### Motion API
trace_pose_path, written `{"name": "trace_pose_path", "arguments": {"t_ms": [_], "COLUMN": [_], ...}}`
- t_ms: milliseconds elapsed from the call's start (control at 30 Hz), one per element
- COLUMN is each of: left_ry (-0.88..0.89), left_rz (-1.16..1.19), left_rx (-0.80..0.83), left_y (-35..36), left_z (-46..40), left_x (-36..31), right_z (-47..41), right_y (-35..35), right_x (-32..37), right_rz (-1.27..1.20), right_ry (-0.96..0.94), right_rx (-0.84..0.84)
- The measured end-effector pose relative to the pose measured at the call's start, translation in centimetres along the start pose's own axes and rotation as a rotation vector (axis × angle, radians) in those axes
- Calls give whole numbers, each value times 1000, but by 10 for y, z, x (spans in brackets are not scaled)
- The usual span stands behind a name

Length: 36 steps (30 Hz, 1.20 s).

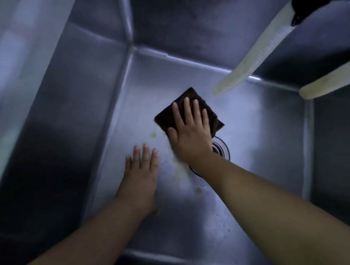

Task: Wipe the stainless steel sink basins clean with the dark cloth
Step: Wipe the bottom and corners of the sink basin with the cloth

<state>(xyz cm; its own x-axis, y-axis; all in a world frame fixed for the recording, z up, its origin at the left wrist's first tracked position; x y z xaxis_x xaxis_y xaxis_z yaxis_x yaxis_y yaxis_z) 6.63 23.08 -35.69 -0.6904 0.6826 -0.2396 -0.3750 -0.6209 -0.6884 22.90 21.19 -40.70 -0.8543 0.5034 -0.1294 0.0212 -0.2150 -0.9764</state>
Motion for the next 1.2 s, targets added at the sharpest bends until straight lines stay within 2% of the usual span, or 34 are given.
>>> {"name": "trace_pose_path", "arguments": {"t_ms": [67,167,233,333,533,667,733,833,933,1100,1200], "left_ry": [4,-24,-19,52,40,13,7,2,29,-5,-22], "left_rz": [-52,-259,-317,-285,-222,-101,1,96,30,-36,-56], "left_rx": [25,64,31,-88,-152,-148,-153,-165,-188,-179,-162], "left_y": [-10,-33,-50,-67,-66,-56,-55,-56,-54,-47,-44], "left_z": [6,18,33,57,94,102,98,89,84,81,80], "left_x": [-1,2,5,12,25,35,40,48,49,51,53], "right_z": [21,57,88,139,237,216,177,101,26,-92,-120], "right_y": [0,-1,-1,4,21,19,12,1,-11,-26,-25], "right_x": [9,17,17,1,-59,-37,-15,11,19,-13,-20], "right_rz": [22,16,14,56,178,113,72,49,80,102,126], "right_ry": [-91,-217,-315,-465,-738,-826,-792,-611,-454,-177,-159], "right_rx": [18,18,17,39,31,8,-20,-66,-69,-85,-105]}}
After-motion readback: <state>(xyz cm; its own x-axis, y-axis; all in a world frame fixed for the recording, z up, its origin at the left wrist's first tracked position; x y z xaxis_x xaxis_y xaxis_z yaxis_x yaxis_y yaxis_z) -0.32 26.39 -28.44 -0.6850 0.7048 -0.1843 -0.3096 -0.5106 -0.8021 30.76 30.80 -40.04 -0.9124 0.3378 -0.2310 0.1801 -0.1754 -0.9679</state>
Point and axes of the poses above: each hand's wrist, its own z-axis away from the middle knuckle, its own y-axis out of the palm, x = y × z, the point moved 3 cm from there along -z, towards the middle knuckle, and after that the axes turned 14 degrees about z, right-handed, at the moved point
